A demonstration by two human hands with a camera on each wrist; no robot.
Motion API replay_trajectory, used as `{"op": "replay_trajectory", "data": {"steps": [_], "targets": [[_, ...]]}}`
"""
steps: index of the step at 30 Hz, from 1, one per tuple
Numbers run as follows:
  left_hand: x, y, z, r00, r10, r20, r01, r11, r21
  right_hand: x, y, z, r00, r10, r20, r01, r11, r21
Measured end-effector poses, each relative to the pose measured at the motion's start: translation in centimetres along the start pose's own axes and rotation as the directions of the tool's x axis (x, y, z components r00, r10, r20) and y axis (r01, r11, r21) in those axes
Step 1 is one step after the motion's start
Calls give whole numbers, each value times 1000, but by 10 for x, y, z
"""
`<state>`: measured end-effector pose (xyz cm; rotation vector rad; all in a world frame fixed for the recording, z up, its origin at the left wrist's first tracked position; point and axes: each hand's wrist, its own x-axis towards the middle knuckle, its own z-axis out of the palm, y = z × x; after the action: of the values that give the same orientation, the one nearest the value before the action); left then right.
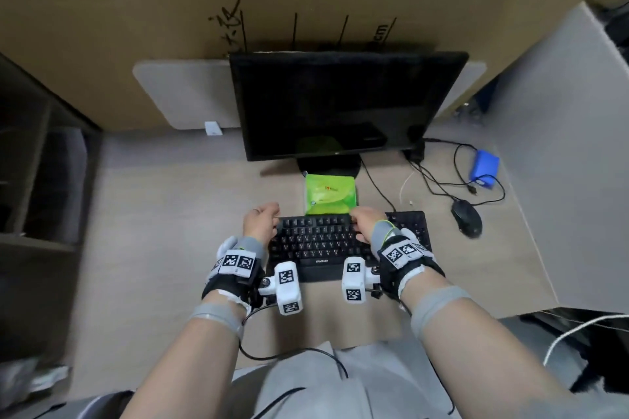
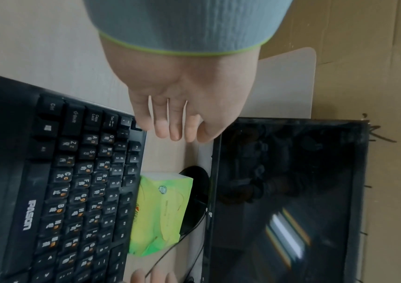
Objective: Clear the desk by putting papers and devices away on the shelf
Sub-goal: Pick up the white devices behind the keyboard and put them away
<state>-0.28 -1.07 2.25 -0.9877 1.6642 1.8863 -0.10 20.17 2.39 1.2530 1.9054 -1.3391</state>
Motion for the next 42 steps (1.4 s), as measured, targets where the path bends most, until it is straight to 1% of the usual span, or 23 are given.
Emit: {"op": "replay_trajectory", "data": {"steps": [3,6,9,10,12,13,14,15,16,18,20,22,24,26,28,31,32,34,36,38,39,40,42], "targets": [[10,-3,3,998,-36,-59,36,999,2,34,-14,2,998,-59,-33,55,992,-114],[17,-12,-8,987,-85,-135,78,996,-51,70,-16,6,993,-81,-81,55,956,-288],[24,-25,-22,959,-121,-255,111,992,-52,88,-21,17,993,-92,-71,54,905,-423],[26,-31,-25,948,-127,-291,120,992,-43,89,-25,18,990,-129,-64,97,925,-367],[26,-39,-26,937,-128,-324,119,992,-49,83,-38,22,991,-137,5,127,907,-401],[24,-39,-21,940,-121,-320,106,992,-64,77,-40,24,986,-163,24,161,923,-349],[21,-38,-13,947,-108,-301,83,992,-93,75,-40,29,964,-262,48,261,894,-365],[18,-35,-5,958,-99,-271,69,991,-118,74,-39,36,951,-307,50,307,901,-305],[15,-32,3,969,-87,-233,56,989,-135,71,-39,44,937,-328,119,348,904,-250],[11,-29,15,981,-76,-181,50,988,-146,56,-41,54,890,-306,338,379,909,-174],[7,-31,10,972,-66,-228,13,974,-227,41,-42,62,833,-261,488,346,934,-92],[1,-31,-9,940,-46,-338,-84,929,-361,30,-40,70,760,-242,603,357,931,-77],[-3,-35,-34,918,-52,-392,-122,905,-407,18,-37,79,709,-208,674,362,927,-96],[-6,-41,-57,905,-77,-419,-102,915,-389,8,-34,92,702,-165,693,307,948,-86],[-11,-45,-83,897,-95,-431,-73,931,-357,-9,-29,110,662,-96,744,280,952,-126],[-20,-48,-128,909,-90,-408,-84,918,-389,-30,-15,153,605,1,796,351,897,-268],[-22,-51,-146,922,-97,-374,-80,900,-429,-38,-10,173,604,12,797,364,886,-289],[-25,-59,-181,952,-122,-282,-23,886,-463,-51,-1,213,632,-17,775,393,869,-301],[-26,-74,-224,972,-179,-153,104,910,-402,-73,5,260,657,-73,751,437,848,-300],[-29,-87,-246,974,-216,-69,174,909,-378,-87,8,290,653,-86,752,455,839,-299],[-30,-90,-265,970,-235,-69,187,892,-412,-97,10,313,644,-85,760,463,835,-299],[-29,-90,-273,962,-259,-86,191,865,-465,-102,10,325,652,-99,752,461,839,-289],[-25,-86,-302,924,-331,-191,174,809,-561,-112,11,356,669,-158,726,481,837,-261]]}}
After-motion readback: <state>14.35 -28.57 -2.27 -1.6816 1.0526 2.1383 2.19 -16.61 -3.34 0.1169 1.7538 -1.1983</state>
